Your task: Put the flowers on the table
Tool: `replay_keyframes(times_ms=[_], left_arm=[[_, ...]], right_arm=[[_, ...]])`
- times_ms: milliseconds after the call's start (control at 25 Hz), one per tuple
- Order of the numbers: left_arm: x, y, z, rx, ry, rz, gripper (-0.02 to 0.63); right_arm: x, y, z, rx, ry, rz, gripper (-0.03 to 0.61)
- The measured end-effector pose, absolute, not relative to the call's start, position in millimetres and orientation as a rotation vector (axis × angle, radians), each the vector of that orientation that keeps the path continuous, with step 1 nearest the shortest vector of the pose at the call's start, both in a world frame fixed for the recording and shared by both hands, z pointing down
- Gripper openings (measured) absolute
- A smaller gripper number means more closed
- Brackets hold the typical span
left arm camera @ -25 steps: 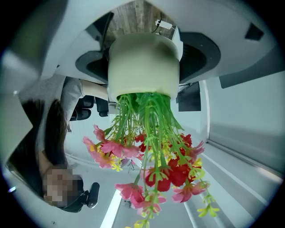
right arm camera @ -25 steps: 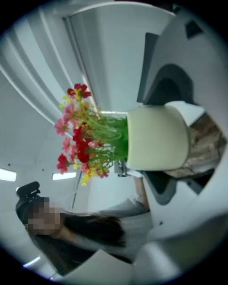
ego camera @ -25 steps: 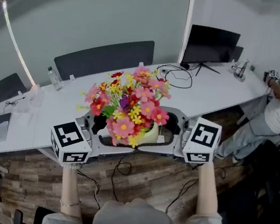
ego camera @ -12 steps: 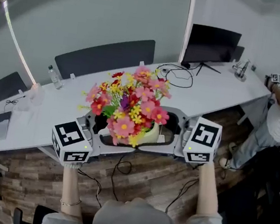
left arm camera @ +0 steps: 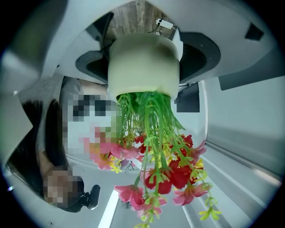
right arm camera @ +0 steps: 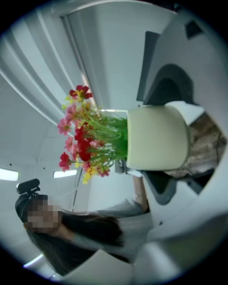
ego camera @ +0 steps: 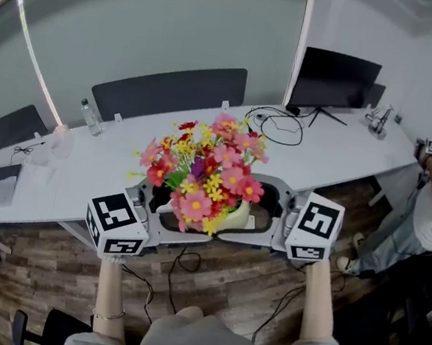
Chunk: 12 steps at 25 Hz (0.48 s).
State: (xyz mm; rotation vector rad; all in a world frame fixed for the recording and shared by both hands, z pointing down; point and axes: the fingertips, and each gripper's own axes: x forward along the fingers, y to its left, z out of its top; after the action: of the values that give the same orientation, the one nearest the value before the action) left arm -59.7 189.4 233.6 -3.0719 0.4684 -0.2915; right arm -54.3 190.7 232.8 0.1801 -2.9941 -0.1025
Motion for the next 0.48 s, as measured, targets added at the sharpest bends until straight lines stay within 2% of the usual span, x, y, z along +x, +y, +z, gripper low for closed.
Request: replay_keyframes(times_ms=[480], left_arm=[[-42, 151, 252, -3.044, 0.505, -0.309, 0.472]], right_arm=[[-36, 152, 251, 0.146, -3.02, -0.128, 0.445]])
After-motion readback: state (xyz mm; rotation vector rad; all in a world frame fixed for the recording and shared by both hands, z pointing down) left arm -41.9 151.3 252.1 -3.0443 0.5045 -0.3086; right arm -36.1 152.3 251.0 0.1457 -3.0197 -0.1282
